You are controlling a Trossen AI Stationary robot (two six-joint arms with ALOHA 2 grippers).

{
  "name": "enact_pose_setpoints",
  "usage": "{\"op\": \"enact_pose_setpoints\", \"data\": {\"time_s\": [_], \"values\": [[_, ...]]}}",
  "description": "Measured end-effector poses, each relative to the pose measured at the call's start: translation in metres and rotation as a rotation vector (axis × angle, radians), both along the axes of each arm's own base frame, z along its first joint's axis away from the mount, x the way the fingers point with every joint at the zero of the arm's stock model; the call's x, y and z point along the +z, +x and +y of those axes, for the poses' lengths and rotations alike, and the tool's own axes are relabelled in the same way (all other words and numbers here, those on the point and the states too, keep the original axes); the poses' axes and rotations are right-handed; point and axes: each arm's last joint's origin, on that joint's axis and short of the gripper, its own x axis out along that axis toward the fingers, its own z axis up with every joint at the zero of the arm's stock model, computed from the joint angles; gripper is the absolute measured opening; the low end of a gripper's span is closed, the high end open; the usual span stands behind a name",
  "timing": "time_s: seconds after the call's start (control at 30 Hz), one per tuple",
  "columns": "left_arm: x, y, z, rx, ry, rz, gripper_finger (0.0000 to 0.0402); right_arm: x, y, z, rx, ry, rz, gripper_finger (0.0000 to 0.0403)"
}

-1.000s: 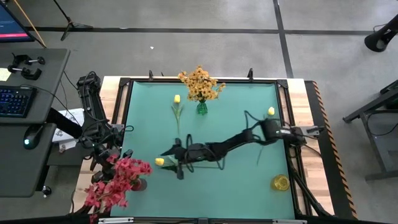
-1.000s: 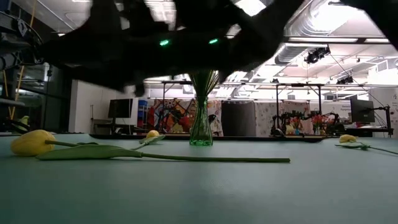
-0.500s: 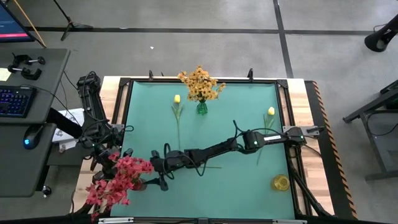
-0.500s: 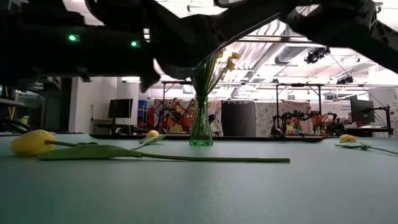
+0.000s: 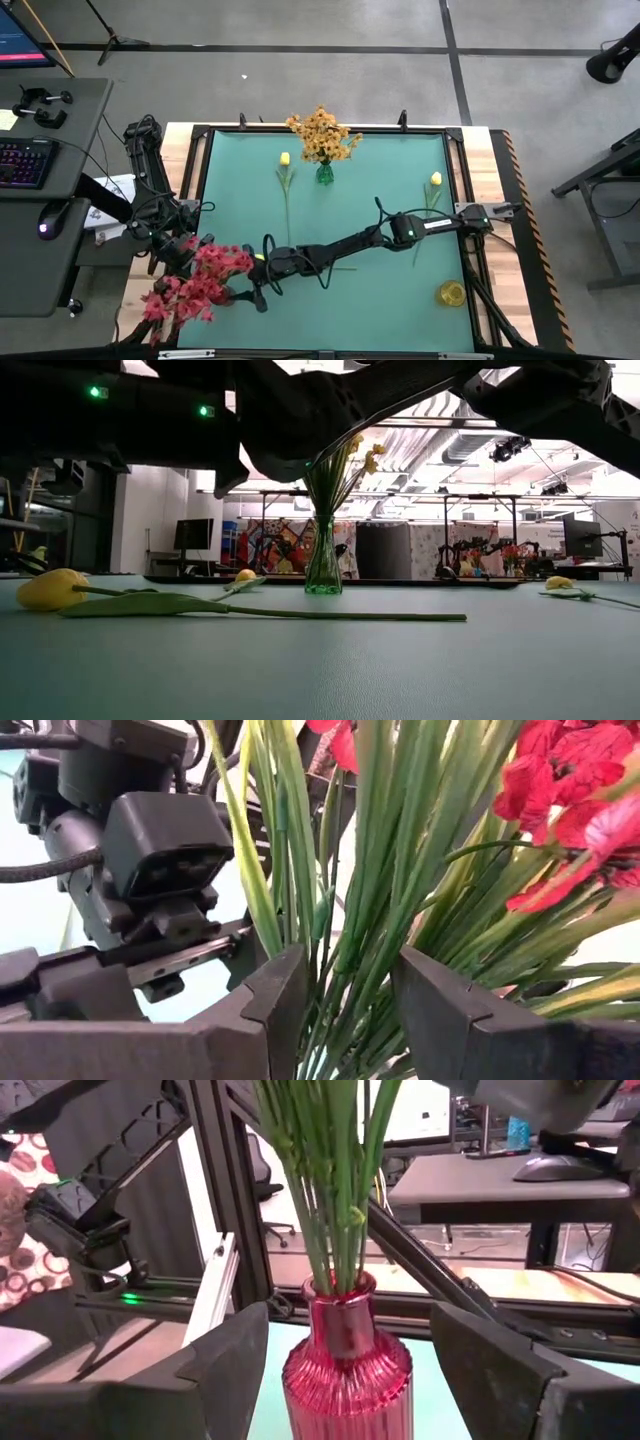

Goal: Sort flowers into vase by color
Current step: Put the red flower into the red vase

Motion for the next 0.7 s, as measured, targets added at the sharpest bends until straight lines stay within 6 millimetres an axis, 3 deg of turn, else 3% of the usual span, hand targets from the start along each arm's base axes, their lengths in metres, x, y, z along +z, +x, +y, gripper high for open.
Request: {"op": "enact_pose_setpoints", "data": {"time_s": [0.4,0.7], "values": [[0.0,0.001,0.001,0.056,0.019,-0.019,0.0136,-0.001,0.0,-0.001,-0.062,0.056,0.027,0.0265],[0.0,0.001,0.002,0.067,0.031,-0.028,0.0136,-0.003,-0.004,0.014,-0.072,0.051,0.048,0.0265]]}}
